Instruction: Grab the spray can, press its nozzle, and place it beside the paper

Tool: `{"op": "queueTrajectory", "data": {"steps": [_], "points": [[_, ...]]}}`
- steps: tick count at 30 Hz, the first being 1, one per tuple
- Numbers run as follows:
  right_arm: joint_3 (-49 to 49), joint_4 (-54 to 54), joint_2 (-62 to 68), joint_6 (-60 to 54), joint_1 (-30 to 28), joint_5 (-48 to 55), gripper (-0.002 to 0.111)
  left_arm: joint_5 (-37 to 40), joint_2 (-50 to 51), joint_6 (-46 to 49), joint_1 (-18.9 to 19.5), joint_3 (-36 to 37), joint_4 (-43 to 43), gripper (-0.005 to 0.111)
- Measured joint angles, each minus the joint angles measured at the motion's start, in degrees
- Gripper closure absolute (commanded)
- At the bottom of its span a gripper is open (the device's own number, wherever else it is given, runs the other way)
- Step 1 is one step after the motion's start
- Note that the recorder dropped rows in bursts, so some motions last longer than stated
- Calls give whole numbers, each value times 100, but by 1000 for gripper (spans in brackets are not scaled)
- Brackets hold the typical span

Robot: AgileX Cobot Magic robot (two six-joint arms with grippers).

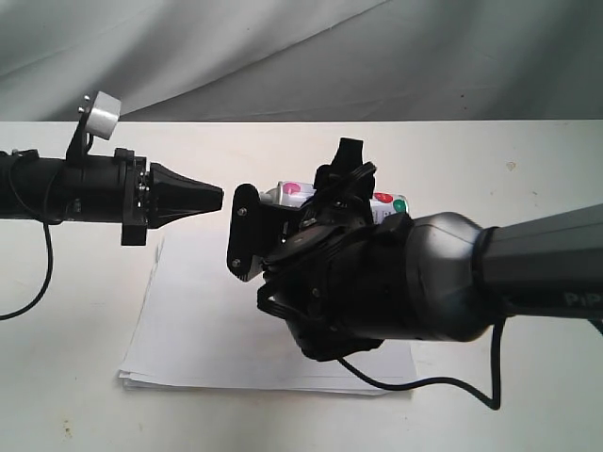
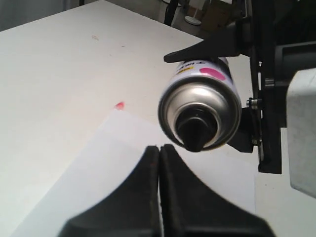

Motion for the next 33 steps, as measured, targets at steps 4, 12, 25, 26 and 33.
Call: {"op": "queueTrajectory", "data": {"steps": [4, 12, 25, 26, 33], "points": [[0, 0, 0, 0, 0, 0, 108, 0, 0, -60, -39, -205, 295, 107], [0, 0, 0, 0, 0, 0, 108, 0, 0, -152, -278, -284, 553, 107], [0, 0, 0, 0, 0, 0, 108, 0, 0, -91, -284, -325, 458, 107], [0, 0, 0, 0, 0, 0, 108, 0, 0, -67, -284, -325, 446, 107], [0, 0, 0, 0, 0, 0, 108, 0, 0, -47, -284, -325, 434, 107]]}}
